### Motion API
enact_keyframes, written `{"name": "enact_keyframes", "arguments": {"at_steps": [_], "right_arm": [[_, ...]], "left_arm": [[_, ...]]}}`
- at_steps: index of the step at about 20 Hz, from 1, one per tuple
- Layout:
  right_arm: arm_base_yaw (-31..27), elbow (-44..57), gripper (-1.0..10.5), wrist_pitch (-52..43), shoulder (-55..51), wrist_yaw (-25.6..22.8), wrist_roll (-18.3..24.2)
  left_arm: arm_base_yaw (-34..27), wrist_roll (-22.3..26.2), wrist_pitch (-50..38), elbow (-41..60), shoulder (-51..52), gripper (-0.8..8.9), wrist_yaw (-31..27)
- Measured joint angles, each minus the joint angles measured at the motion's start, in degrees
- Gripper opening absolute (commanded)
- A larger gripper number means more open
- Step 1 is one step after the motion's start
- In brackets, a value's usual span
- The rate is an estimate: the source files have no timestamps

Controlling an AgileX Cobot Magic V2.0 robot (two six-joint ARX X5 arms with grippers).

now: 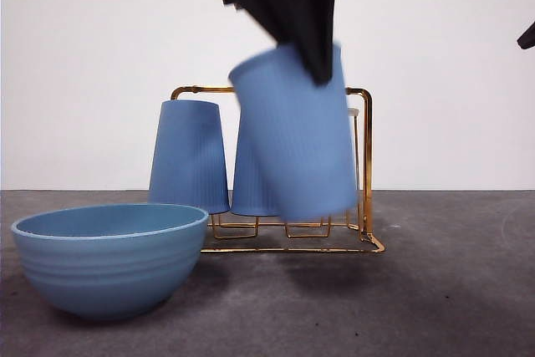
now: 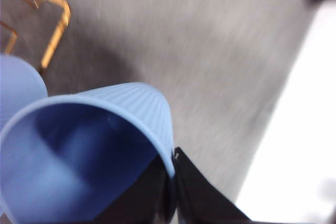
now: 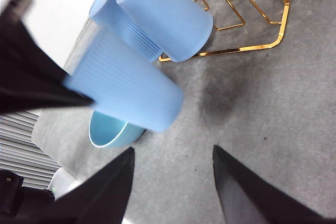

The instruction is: Right arm lift cup from the cupboard, then place it on the right of the bowl

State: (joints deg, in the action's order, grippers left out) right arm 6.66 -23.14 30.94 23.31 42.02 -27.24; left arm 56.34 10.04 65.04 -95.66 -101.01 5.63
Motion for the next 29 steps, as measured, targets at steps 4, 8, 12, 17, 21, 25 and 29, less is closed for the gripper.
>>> {"name": "enact_keyframes", "arguments": {"at_steps": [4,8,12,17,21,25,29], "right_arm": [[0.00,0.00,2.3,0.76,0.00,-0.02,0.09],[0.00,0.00,2.3,1.07,0.00,-0.02,0.44],[0.00,0.00,2.3,1.22,0.00,-0.02,0.63],[0.00,0.00,2.3,1.22,0.00,-0.02,1.14],[0.00,0.00,2.3,1.25,0.00,-0.02,1.33],[0.00,0.00,2.3,1.25,0.00,-0.02,1.42],[0.00,0.00,2.3,1.25,0.00,-0.02,1.51]], "left_arm": [[1.77,3.13,2.47,0.00,-3.21,0.10,-4.52],[1.97,4.17,2.64,0.00,-5.73,0.10,-5.70],[1.97,4.42,2.62,0.00,-7.48,0.10,-5.97],[1.97,4.59,2.67,0.00,-8.00,0.10,-5.97],[1.99,4.61,2.99,-0.33,-8.70,0.13,-5.90],[2.08,4.61,3.28,-0.39,-9.22,2.95,-5.99],[2.08,5.01,7.85,-0.59,-9.29,3.47,-5.99]]}}
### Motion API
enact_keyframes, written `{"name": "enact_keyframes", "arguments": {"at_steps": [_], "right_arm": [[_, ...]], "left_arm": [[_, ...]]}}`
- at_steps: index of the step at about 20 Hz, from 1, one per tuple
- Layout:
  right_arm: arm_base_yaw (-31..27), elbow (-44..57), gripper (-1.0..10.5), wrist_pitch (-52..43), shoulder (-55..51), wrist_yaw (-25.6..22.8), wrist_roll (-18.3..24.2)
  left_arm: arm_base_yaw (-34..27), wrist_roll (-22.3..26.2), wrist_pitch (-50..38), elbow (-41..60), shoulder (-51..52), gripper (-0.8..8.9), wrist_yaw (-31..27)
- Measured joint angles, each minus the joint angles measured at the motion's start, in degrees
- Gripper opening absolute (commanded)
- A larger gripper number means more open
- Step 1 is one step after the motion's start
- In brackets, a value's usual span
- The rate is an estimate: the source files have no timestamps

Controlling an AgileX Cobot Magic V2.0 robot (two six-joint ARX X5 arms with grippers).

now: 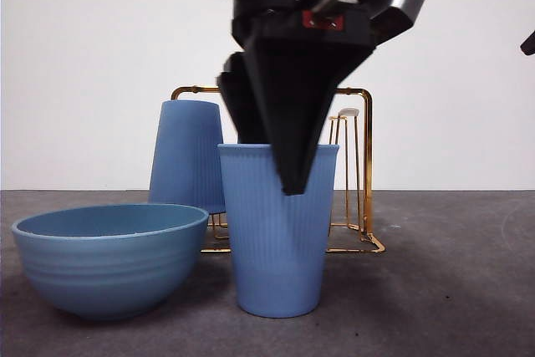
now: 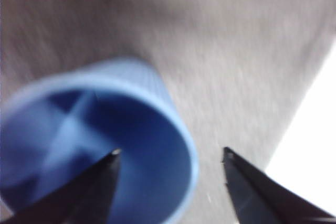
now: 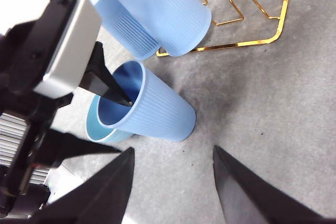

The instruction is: Right arm lift cup from the cupboard, then place it on the right of the bowl

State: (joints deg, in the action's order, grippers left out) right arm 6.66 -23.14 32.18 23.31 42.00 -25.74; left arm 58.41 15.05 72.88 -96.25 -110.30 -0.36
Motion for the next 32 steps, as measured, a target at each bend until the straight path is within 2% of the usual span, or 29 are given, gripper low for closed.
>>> {"name": "enact_keyframes", "arguments": {"at_steps": [4,6,9,11,18,22,25,29,30,31,32], "right_arm": [[0.00,0.00,2.3,0.00,0.00,0.00,0.00],[0.00,0.00,2.3,0.00,0.00,0.26,0.00],[0.04,0.00,2.6,0.00,0.02,1.31,0.26],[0.44,-0.35,2.9,0.22,0.94,-0.22,1.31],[2.73,-9.77,3.1,0.00,13.44,-9.75,11.80],[5.57,-13.66,3.3,-0.04,24.11,-16.13,19.17],[7.32,-15.10,3.3,-0.44,28.72,-16.74,22.03],[7.58,-15.13,3.3,-0.68,28.96,-16.48,22.84],[7.58,-15.13,3.3,-0.48,28.96,-15.85,22.91],[7.58,-15.13,2.1,-0.09,28.96,-14.56,22.93],[7.58,-15.13,-0.3,-0.02,28.96,-13.25,22.88]], "left_arm": [[-0.07,-0.50,-1.66,-0.04,6.21,3.47,0.48],[-0.81,-2.29,-3.04,-0.28,13.18,3.50,2.71],[-3.85,-5.64,-6.60,-0.52,21.07,4.15,4.61],[-6.80,-7.85,-9.16,1.46,24.35,4.14,4.61],[-18.40,-12.13,-16.04,22.73,38.27,4.13,4.63],[-27.15,-16.85,-22.40,39.26,51.36,4.11,4.61],[-33.88,-19.61,-23.10,46.42,60.02,4.06,4.59],[-35.78,-20.44,-23.78,46.56,64.43,4.06,4.61],[-35.78,-20.44,-23.61,46.56,64.85,3.90,4.63],[-35.78,-20.41,-23.45,46.56,65.29,1.79,4.61],[-35.78,-20.37,-23.28,46.56,65.61,0.30,4.61]]}}
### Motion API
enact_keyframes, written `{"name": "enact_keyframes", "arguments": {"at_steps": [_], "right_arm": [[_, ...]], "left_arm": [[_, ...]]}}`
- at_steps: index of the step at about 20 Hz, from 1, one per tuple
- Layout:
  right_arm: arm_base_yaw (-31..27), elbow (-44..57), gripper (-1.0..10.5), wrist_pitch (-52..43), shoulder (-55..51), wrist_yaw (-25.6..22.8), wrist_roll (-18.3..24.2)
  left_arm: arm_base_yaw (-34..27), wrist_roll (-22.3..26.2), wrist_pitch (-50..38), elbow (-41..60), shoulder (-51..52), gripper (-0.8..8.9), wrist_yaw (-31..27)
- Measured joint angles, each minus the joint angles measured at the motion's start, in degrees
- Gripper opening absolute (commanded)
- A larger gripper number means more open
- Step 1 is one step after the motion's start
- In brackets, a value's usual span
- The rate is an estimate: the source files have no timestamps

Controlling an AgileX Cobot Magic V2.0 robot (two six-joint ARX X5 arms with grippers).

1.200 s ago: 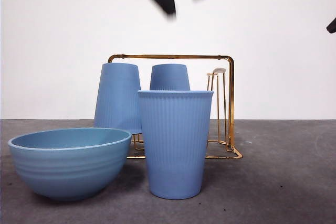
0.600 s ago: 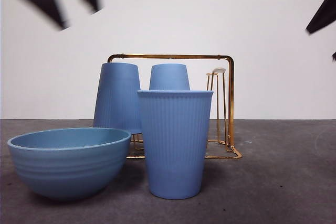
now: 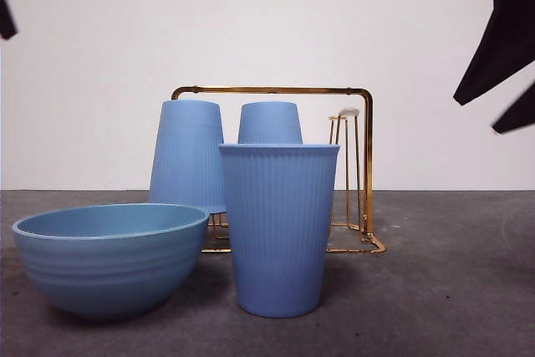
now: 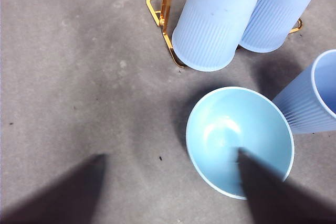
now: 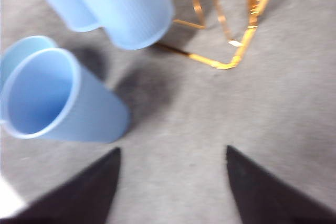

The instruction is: Right arm lift cup from the cupboard, then place it on the right of the bowl

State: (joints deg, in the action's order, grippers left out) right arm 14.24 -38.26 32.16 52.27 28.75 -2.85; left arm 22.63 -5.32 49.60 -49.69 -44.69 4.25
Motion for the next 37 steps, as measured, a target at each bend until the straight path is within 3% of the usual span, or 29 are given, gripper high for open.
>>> {"name": "enact_keyframes", "arguments": {"at_steps": [1,6,12,14,16,19,21,23,27,37], "right_arm": [[0.00,-0.02,0.2,-0.13,0.00,0.94,0.20],[0.00,-0.22,0.2,-0.96,-0.55,3.82,0.46],[0.00,-0.22,0.2,-1.73,-0.59,4.04,0.46],[0.00,-0.22,0.2,-1.73,-0.59,4.04,0.46],[0.00,-0.22,0.2,-1.75,-0.59,4.04,0.46],[0.00,-0.22,0.2,-1.75,-0.59,4.04,0.46],[0.00,-0.22,0.2,-1.75,-0.59,4.04,0.46],[0.00,-0.22,0.2,-1.75,-0.59,4.04,0.46],[0.00,-0.22,0.2,-1.86,-0.66,4.04,0.48],[0.00,-0.24,0.2,-3.69,-0.70,2.95,0.76]], "left_arm": [[0.00,0.00,0.37,0.00,0.20,0.08,0.02],[0.00,0.22,0.76,0.00,0.39,0.07,0.04],[0.00,0.28,0.68,0.00,0.46,0.08,0.04],[-0.76,3.54,-0.90,0.59,1.68,0.08,0.02],[-3.48,5.84,-11.74,6.49,7.19,0.08,0.00],[-10.86,6.40,-36.35,24.02,19.10,0.08,-0.02],[-15.76,6.49,-46.58,34.91,26.86,0.08,-0.17],[-19.37,6.80,-51.25,43.30,34.40,0.08,-0.28],[-23.52,5.03,-46.82,47.84,44.63,0.08,-2.40],[-23.47,3.61,-45.55,47.84,43.93,0.08,-2.43]]}}
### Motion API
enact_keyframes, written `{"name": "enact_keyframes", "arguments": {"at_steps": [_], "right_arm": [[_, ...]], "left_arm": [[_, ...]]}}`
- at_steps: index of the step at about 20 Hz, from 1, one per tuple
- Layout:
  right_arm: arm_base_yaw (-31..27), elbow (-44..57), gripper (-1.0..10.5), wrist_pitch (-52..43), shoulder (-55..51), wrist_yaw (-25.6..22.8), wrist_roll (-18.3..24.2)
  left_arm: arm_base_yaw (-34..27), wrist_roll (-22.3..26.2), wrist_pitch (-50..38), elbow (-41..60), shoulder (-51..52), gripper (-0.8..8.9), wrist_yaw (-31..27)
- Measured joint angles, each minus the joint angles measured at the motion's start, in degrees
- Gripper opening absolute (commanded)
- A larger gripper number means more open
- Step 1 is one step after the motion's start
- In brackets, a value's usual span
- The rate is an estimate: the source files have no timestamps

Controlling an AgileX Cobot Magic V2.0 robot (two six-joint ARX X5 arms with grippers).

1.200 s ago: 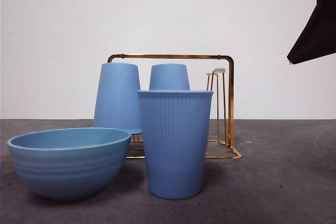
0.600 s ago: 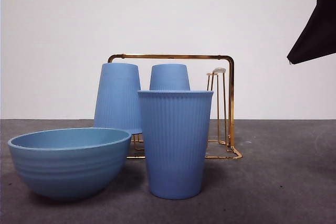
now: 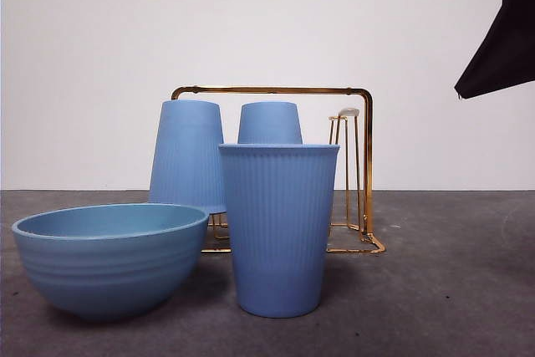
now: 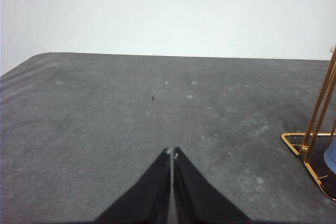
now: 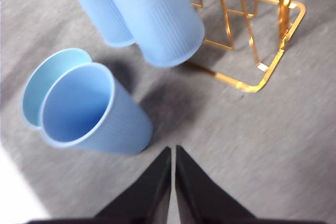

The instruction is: Right arm lift cup from the cupboard, then place it on the right of the bowl

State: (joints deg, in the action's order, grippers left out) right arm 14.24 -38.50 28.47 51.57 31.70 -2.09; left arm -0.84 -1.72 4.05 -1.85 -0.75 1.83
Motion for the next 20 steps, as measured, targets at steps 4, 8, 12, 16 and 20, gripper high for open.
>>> {"name": "enact_keyframes", "arguments": {"at_steps": [4,8,12,16,20], "right_arm": [[-0.15,1.60,0.2,-2.95,-3.56,-4.90,5.55],[-2.05,18.21,0.2,-23.85,-20.02,-12.09,11.74],[-5.77,33.29,0.2,-28.55,-37.94,-26.77,11.74],[-8.76,37.42,0.2,-27.91,-49.75,-30.12,11.67],[-10.32,37.57,0.2,-22.67,-51.39,-30.47,11.21]], "left_arm": [[0.00,0.00,0.00,0.00,0.00,0.08,-0.02],[0.00,0.00,0.00,0.00,0.00,0.08,-0.02],[0.00,0.00,0.00,0.00,0.00,0.08,0.00],[0.00,-0.02,-0.02,0.00,0.02,0.08,0.00],[0.00,-0.02,-0.15,0.00,0.02,0.08,0.00]]}}
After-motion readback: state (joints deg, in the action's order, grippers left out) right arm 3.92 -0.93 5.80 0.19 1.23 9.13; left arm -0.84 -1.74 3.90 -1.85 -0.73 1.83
